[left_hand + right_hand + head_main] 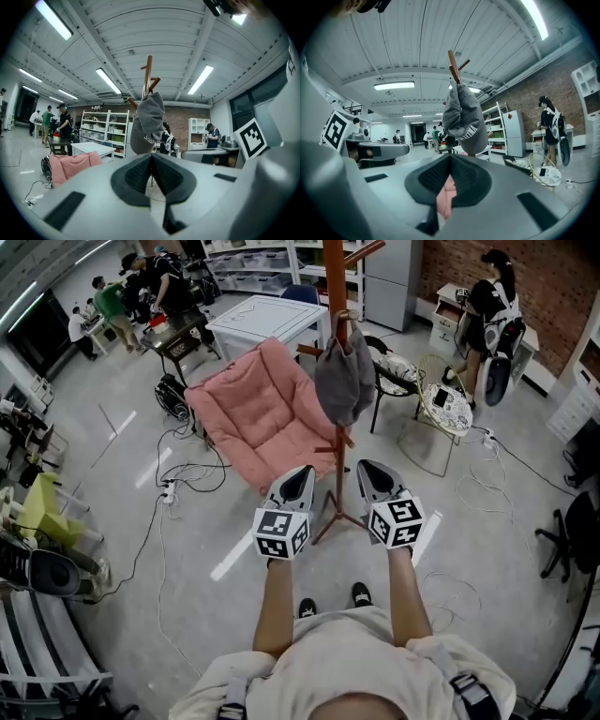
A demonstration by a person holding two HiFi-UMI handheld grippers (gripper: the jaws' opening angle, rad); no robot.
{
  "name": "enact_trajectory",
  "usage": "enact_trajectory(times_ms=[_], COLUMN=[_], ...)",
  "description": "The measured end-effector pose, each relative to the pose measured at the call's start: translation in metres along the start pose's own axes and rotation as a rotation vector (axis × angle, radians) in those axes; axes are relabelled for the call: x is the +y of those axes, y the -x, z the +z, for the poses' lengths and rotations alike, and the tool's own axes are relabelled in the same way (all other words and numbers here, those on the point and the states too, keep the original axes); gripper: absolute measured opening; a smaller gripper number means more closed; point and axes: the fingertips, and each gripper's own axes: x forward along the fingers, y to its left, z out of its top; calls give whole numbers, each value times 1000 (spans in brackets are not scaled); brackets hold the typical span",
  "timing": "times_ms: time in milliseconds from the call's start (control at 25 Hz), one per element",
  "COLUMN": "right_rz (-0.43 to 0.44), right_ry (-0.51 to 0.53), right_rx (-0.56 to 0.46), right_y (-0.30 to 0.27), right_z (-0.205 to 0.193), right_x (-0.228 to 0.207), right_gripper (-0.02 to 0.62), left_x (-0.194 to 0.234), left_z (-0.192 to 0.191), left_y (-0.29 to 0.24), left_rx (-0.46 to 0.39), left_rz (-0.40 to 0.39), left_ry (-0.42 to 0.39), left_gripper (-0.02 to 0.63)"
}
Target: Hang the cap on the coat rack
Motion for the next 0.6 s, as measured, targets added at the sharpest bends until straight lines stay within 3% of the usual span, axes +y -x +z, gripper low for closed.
enact_trajectory(times_ms=[600], right_rz=[17], right_ry=[3], right_rx=[18], right_y=[-4], right_z=[-7], right_x=[4], right_gripper=[5], left_x=[2], left_z=[-4], left_y=[0], left_rx=[-7], left_rz=[9], left_ry=[19], left_gripper=[8])
